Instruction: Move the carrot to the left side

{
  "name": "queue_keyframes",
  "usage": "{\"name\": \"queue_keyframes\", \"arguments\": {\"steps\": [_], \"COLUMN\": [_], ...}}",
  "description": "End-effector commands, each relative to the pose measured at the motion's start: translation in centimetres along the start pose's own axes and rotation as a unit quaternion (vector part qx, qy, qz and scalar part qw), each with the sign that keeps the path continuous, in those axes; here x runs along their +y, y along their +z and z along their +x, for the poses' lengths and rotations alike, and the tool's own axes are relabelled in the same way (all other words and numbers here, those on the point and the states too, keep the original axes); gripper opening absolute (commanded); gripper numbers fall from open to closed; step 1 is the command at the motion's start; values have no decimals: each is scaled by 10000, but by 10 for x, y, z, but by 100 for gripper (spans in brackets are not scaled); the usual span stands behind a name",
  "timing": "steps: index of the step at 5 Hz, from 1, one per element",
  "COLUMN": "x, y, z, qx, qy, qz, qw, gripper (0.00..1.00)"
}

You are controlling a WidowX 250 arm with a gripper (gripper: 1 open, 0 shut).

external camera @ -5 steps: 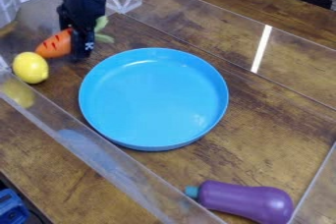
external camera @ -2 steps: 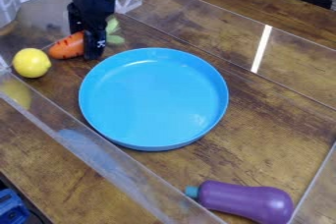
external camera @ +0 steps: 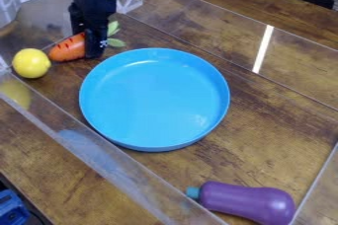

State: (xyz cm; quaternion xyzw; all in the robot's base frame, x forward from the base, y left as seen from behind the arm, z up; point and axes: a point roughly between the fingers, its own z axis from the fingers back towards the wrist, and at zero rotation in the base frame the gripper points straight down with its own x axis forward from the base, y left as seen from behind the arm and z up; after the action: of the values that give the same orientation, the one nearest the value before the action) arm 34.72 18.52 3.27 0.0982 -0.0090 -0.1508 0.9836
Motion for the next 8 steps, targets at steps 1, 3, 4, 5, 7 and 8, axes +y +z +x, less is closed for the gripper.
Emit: {"name": "queue_keyframes", "arguments": {"steps": [1, 3, 4, 5, 7, 8], "x": [16, 19, 19, 19, 18, 18], "y": [25, 27, 27, 27, 27, 28], "z": [5, 2, 1, 1, 0, 0], "qx": [-330, -357, -367, -381, -395, -401], "qy": [191, 345, 390, 438, 530, 580], "qz": [259, 275, 278, 279, 288, 295], "qw": [9989, 9984, 9982, 9979, 9974, 9971], "gripper": [0, 0, 0, 0, 0, 0]}}
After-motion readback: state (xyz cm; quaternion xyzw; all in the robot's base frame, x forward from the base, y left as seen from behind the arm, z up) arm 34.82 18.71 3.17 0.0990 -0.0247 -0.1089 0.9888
